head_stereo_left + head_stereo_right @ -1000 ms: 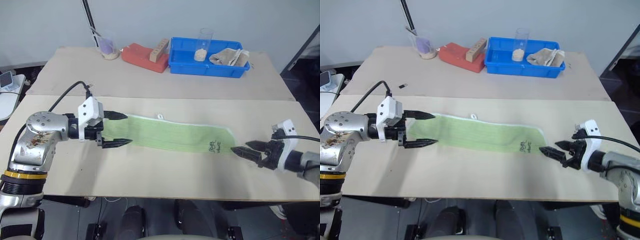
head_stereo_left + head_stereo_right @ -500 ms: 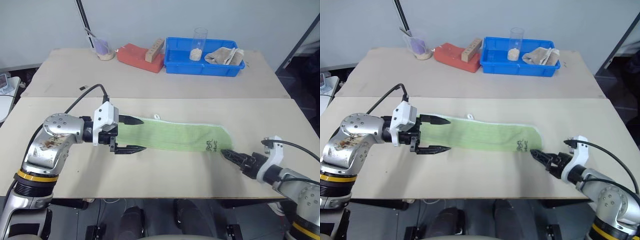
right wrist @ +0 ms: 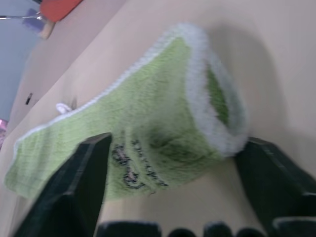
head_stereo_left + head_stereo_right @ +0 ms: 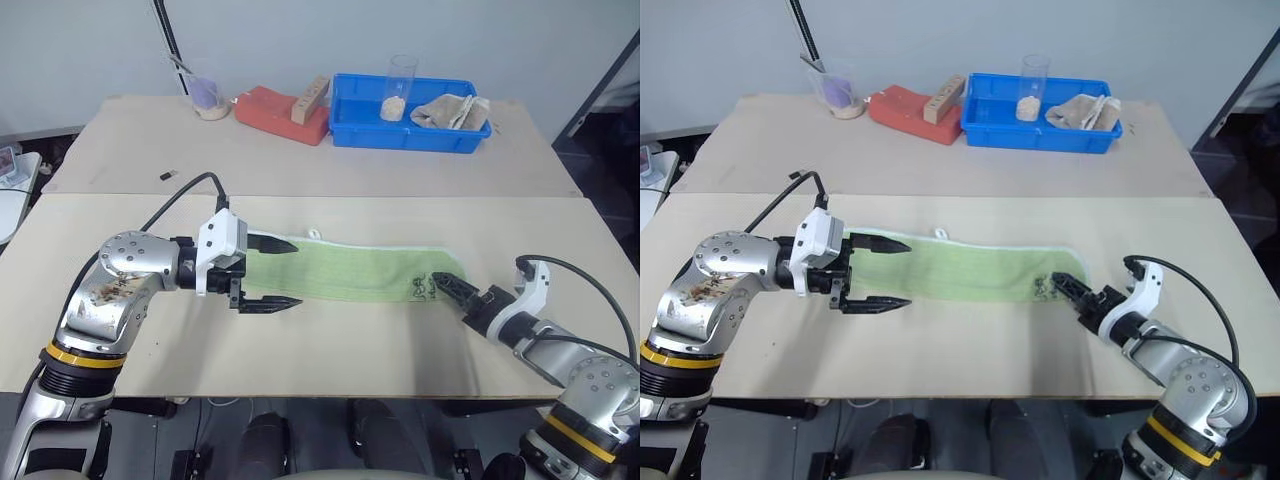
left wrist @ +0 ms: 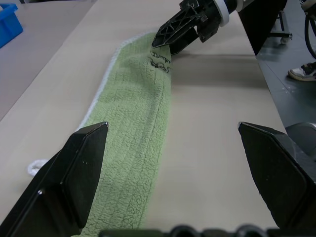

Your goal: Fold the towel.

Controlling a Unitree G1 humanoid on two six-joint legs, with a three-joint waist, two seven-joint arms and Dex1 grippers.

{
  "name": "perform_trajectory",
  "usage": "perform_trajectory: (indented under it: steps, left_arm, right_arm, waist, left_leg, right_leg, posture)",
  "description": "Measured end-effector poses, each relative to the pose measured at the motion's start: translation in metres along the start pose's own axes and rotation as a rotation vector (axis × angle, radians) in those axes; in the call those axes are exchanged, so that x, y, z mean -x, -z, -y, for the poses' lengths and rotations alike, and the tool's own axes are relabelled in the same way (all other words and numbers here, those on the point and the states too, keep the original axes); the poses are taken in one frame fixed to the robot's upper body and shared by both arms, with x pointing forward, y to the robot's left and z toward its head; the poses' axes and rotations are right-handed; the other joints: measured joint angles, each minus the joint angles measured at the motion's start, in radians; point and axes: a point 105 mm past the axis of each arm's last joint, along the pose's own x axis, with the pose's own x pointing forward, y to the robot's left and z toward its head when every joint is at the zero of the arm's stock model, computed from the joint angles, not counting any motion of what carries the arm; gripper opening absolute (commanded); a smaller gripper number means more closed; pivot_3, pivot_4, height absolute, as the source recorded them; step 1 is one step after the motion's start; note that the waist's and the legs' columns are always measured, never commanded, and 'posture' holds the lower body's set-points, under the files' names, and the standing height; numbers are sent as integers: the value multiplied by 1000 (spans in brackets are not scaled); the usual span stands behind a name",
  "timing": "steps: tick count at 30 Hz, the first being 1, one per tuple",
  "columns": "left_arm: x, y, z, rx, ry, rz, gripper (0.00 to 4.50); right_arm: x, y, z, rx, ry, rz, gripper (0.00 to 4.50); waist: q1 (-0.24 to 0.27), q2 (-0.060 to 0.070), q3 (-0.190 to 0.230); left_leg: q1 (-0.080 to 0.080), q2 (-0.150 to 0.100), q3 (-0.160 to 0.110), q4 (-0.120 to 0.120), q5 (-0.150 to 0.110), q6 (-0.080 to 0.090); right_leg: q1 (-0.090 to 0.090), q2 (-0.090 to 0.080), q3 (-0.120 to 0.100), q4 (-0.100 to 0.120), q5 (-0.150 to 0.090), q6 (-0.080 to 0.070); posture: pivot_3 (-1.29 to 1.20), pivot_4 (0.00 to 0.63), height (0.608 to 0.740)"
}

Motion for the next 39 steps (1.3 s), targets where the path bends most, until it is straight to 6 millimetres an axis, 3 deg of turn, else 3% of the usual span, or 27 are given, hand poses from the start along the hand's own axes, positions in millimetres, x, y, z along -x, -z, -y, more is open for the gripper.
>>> perform_trajectory:
  steps: [9,16,20,24,26,29,35,38,39]
  left_arm:
    - [2,12,5,54,-48,-3,4500]
    - [8,-3,5,42,-91,46,4500]
    - [23,-3,6,50,-120,35,4500]
    - [38,-3,6,48,-155,-5,4500]
    - [42,-5,8,47,-163,-7,4500]
    - [44,-4,11,56,-168,-13,4500]
    - [48,1,17,75,-193,-23,4500]
    - [47,5,20,94,-201,-30,4500]
    - [48,8,21,103,-212,-33,4500]
  right_arm:
    - [4,-15,17,-19,42,35,34]
    - [13,-36,7,237,-15,-63,34]
    - [7,-39,-33,495,-159,-147,34]
    - [-18,-9,-96,689,-389,-242,34]
    - [-28,13,-111,727,-452,-296,34]
    - [-40,37,-121,751,-494,-354,34]
    - [-65,60,-137,829,-529,-386,34]
    - [-72,68,-135,843,-521,-406,34]
    - [-74,70,-134,843,-519,-410,362]
  waist:
    - [0,0,0]
    - [0,0,0]
    - [-17,0,0]
    - [-28,0,1]
    - [-21,0,1]
    - [-7,0,0]
    - [2,0,0]
    - [6,0,0]
    - [6,0,0]
  left_leg:
    - [0,0,0,-1,0,0]
    - [-1,0,0,-1,0,0]
    - [0,1,0,-2,0,0]
    - [1,3,-3,-2,0,0]
    - [0,3,-4,-2,0,0]
    - [-5,2,-6,-2,0,0]
    - [-9,1,-6,-2,0,0]
    - [-10,1,-7,-2,0,0]
    - [-10,1,-7,-2,0,0]
  right_leg:
    - [0,0,0,-1,0,0]
    - [0,0,1,-3,0,0]
    - [0,2,1,-3,0,0]
    - [-1,5,0,-2,0,0]
    - [-1,6,-1,-2,-1,-1]
    - [-3,5,-1,-5,-1,-2]
    - [-3,3,-2,-10,0,-2]
    - [-3,2,-3,-11,0,-2]
    - [-3,2,-3,-11,0,-2]
  posture:
    - [0,150,714]
    - [0,150,714]
    - [0,150,714]
    - [0,150,714]
    - [0,150,714]
    - [0,150,714]
    - [0,150,714]
    - [0,150,714]
    - [0,150,714]
